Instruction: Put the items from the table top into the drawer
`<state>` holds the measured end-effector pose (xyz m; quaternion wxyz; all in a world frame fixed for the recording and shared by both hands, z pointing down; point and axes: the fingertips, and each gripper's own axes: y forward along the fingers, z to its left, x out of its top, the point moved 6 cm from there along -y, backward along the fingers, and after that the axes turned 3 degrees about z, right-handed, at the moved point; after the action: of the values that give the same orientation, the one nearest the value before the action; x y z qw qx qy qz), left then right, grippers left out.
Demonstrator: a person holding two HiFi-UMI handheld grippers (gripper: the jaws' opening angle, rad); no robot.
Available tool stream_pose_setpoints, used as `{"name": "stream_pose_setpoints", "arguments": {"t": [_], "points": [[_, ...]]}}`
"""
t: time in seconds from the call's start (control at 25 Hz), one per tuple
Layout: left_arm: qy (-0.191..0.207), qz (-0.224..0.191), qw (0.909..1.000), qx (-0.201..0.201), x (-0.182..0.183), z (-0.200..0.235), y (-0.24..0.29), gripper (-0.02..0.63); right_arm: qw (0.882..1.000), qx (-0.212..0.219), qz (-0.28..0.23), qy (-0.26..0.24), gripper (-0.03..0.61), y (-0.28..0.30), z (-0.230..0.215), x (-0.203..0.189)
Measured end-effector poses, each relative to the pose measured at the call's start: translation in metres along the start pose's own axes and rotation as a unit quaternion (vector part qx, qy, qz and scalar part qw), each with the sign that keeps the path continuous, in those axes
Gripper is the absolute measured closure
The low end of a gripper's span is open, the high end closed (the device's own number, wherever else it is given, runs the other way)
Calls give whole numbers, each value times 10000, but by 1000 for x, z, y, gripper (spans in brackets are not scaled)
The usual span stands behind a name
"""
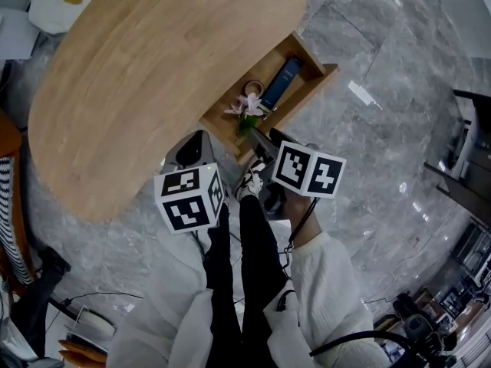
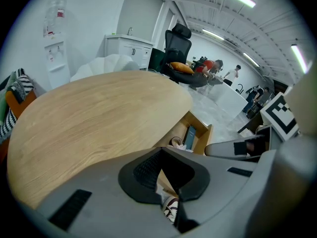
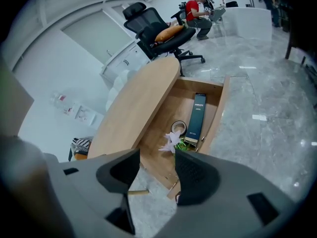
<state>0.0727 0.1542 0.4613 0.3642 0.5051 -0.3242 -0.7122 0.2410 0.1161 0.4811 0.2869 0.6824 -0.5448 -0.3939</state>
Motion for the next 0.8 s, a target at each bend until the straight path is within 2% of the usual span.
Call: {"name": "stream_pose_setpoints", "arguments": {"t": [0.36, 0.52, 0.8], "points": [[11, -157, 9999, -59, 16, -6, -23, 620, 9995, -130, -251, -146, 307, -44, 16, 9], [34, -267, 9994, -215, 37, -20, -51, 620, 9986, -247, -363, -308, 374, -85, 32, 21], [180, -411, 9971, -610, 69, -50, -129, 620, 9961, -456, -470, -584, 492, -160, 66, 21]]}}
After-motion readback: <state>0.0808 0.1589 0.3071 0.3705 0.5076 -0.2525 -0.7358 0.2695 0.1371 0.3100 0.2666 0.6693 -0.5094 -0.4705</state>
